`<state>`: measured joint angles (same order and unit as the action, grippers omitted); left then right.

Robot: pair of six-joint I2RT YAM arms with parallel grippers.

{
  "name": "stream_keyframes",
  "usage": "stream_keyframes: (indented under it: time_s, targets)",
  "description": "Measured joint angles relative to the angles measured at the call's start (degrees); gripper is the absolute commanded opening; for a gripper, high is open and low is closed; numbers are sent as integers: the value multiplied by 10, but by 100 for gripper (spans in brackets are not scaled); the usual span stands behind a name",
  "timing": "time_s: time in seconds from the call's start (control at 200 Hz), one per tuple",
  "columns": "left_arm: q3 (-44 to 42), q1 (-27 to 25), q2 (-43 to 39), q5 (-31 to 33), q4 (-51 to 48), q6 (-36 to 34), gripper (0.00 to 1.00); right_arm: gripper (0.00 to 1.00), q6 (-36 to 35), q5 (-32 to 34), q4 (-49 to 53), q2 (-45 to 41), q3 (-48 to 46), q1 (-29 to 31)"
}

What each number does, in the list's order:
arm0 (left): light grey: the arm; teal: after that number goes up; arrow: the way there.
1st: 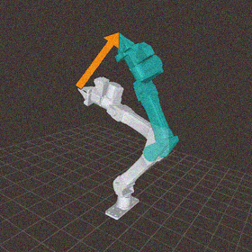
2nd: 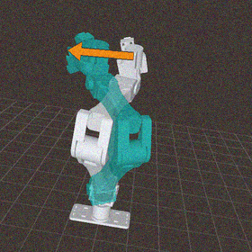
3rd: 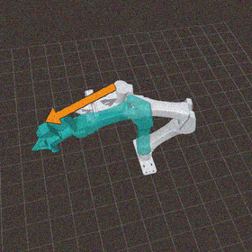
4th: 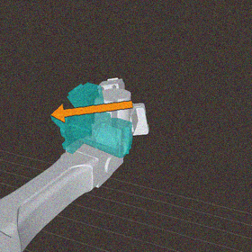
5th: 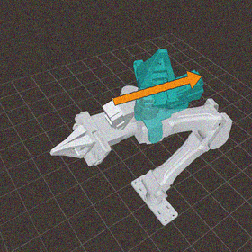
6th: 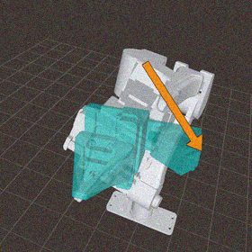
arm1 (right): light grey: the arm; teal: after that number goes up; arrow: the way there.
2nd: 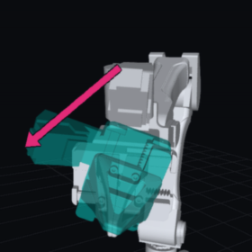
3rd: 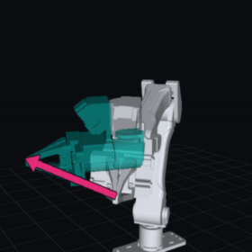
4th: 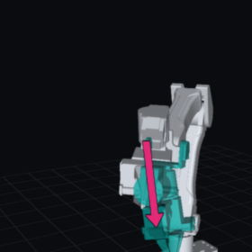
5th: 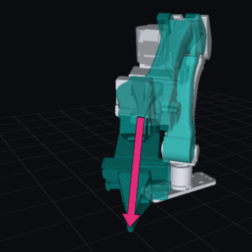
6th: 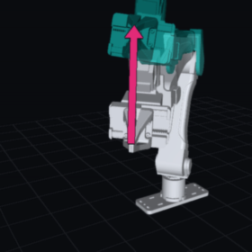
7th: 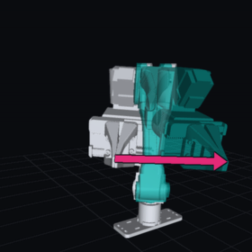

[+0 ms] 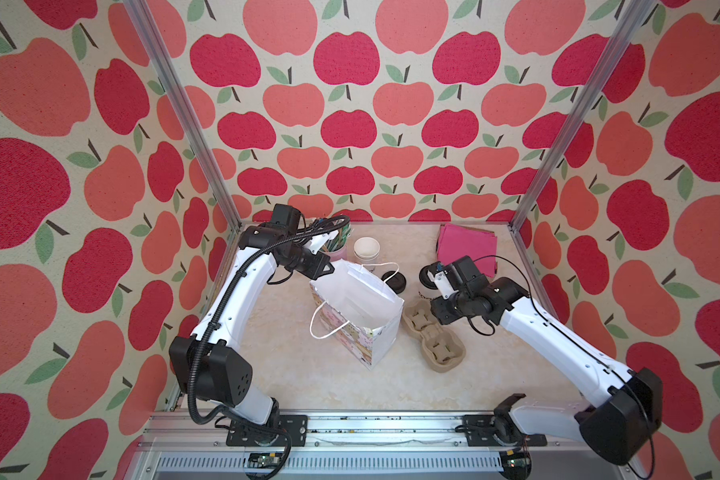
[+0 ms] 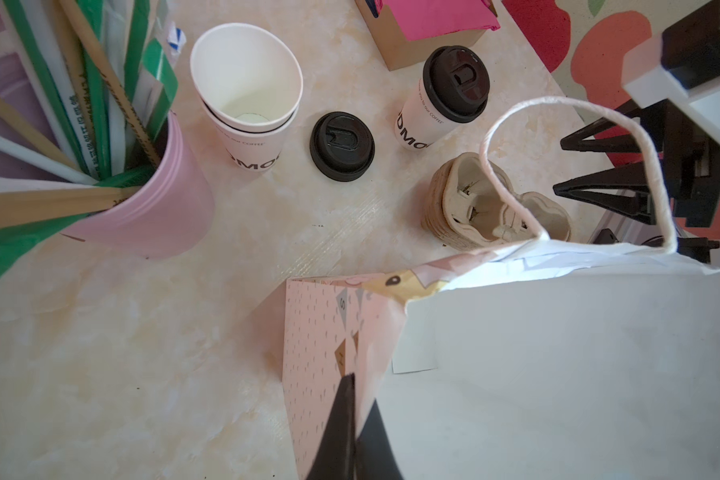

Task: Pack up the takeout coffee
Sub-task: 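Lift the cup carrier off the table with the right gripper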

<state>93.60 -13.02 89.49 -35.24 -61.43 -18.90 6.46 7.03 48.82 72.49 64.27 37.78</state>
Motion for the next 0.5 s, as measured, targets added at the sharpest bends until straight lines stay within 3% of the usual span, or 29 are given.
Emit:
stream_keyframes:
  time_s: [0.115,0.295,0.5]
  targets:
    - [0,-2,0,-2,0,-1,8,56,0,-2,0,4,-7,14]
    - [0,-2,0,16,0,3,27,56,1,-9,0,22,-18,15]
    - [9,-3,0,39,6,18,40,54,6,-11,2,28,-26,22]
